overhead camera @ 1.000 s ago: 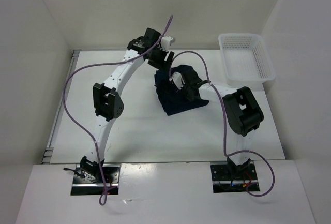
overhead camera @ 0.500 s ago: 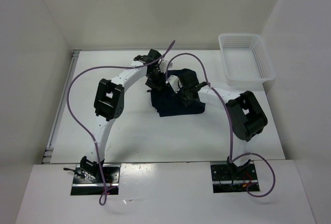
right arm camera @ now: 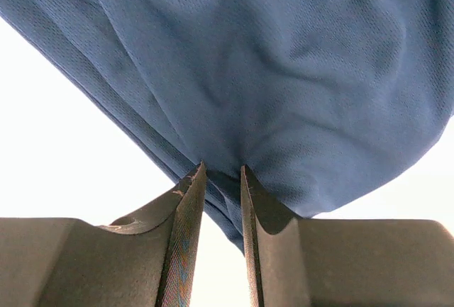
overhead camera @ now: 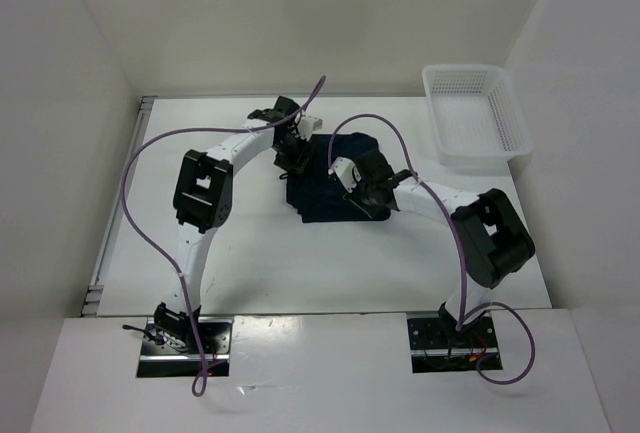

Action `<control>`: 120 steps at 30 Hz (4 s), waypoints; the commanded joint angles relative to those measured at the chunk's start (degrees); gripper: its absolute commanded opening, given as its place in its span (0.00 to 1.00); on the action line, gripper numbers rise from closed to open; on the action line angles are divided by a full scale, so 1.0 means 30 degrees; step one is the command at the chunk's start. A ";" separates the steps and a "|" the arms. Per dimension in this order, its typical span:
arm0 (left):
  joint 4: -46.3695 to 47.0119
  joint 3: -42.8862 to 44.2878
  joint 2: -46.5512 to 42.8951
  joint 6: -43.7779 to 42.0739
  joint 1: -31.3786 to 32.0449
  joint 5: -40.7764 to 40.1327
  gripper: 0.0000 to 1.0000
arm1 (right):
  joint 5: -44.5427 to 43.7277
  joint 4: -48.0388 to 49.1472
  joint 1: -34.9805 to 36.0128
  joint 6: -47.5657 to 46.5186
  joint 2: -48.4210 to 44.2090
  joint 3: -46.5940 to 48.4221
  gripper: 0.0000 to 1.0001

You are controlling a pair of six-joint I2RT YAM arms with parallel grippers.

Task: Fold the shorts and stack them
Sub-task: Fold the shorts

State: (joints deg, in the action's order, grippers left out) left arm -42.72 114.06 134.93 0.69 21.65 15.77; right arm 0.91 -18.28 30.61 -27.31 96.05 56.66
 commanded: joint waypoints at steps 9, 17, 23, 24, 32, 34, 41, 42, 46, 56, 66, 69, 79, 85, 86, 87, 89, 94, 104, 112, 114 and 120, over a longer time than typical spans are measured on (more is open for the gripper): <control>0.0705 -0.3186 -0.1619 -0.0229 -0.1767 -0.2119 0.64 | -0.1529 0.0790 0.0197 0.1132 -0.1167 0.4194 0.38; 0.0880 -0.4472 -0.2673 -0.0229 -0.2910 -0.2706 0.64 | -0.4226 0.2576 -0.0387 0.2658 -0.0993 0.5897 0.38; 0.1552 -0.5325 -0.3816 -0.0229 -0.2910 -0.2503 0.68 | -0.5251 0.3221 -0.0623 0.2482 -0.0991 0.5721 0.43; 0.1728 -0.5325 -0.4019 -0.0229 -0.2910 -0.2503 0.68 | -0.5428 0.3397 -0.0623 0.2482 -0.0991 0.5721 0.43; 0.1525 -0.4006 -0.4019 -0.0229 -0.2910 -0.2503 0.78 | -0.4846 0.3399 -0.0797 0.3535 -0.0730 0.5721 0.47; 0.1525 -0.4006 -0.4692 -0.0229 -0.2910 -0.2503 0.84 | -0.4086 0.3109 -0.1292 0.4207 -0.0320 0.6275 0.48; 0.1090 -0.3391 -0.7095 -0.0229 -0.2910 -0.4143 1.00 | 0.0711 0.2198 -0.3022 0.7603 0.2956 1.0493 0.55; 0.0854 -0.3101 -0.7358 -0.0229 -0.2910 -0.4143 1.00 | 0.1332 0.2024 -0.3026 0.7928 0.3370 1.1222 0.56; -0.0728 -0.3096 -0.8148 -0.0229 -0.2562 -0.2916 1.00 | 0.2859 0.2022 -0.3231 0.8957 0.5771 1.2775 0.56; -0.2052 -0.6731 -0.7217 -0.0229 -0.1328 -0.0220 1.00 | 0.4971 0.2374 -0.3875 1.1240 1.1105 1.6442 0.60; -0.1698 -0.7639 -0.5693 -0.0229 -0.1328 -0.0276 0.74 | 0.3063 0.2725 -0.4051 1.2590 1.3362 1.7936 0.60; -0.1698 -0.7815 -0.5691 -0.0229 -0.1328 -0.0452 0.44 | 0.3448 0.2901 -0.4051 1.3027 1.3833 1.8319 0.44; -0.1698 -0.8167 -0.5310 -0.0229 -0.1736 -0.1123 0.06 | 0.0906 0.2696 -0.4051 1.5340 1.4214 1.9017 0.00; -0.1493 -0.9454 -0.6158 -0.0229 -0.1943 -0.2823 0.00 | -0.1970 0.2051 -0.4051 1.6428 1.4214 2.0514 0.00; -0.1493 -0.9659 -0.6160 -0.0229 -0.1943 -0.2999 0.00 | -0.2552 0.2051 -0.4051 1.6428 1.4214 2.0516 0.00; -0.1319 -0.9893 -0.6334 -0.0229 -0.1740 -0.3001 0.00 | -0.2761 0.1848 -0.4051 1.6602 1.4214 2.0516 0.00; -0.1143 -1.0450 -0.6335 -0.0229 -0.1533 -0.3731 0.00 | -0.2937 0.1846 -0.4051 1.6603 1.4040 2.0197 0.00; -0.0760 -1.0510 -0.6335 -0.0229 -0.1298 -0.3909 0.12 | -0.1740 0.2022 -0.4051 1.6135 1.3601 1.8848 0.30; -0.0760 -0.9251 -0.7826 -0.0229 -0.1472 -0.3150 0.62 | -0.0918 0.2813 -0.4051 1.2739 1.1024 1.8059 0.70; -0.0205 -0.9251 -0.9527 -0.0229 -0.2500 -0.2183 0.68 | -0.1093 0.2813 -0.4051 0.9752 0.5635 1.4281 0.79; -0.0204 -0.9251 -0.9763 -0.0229 -0.2500 -0.2005 0.68 | -0.0742 0.2552 -0.4051 0.9164 0.4697 1.2356 0.79; 0.0994 -0.9426 -1.0874 -0.0229 -0.3579 -0.3465 0.72 | -0.0097 0.3015 -0.3670 0.7875 0.2378 0.5385 0.47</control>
State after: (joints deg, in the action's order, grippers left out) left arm -42.15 84.75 105.95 0.21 13.32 7.27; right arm -0.05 -9.32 18.98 0.01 102.65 81.03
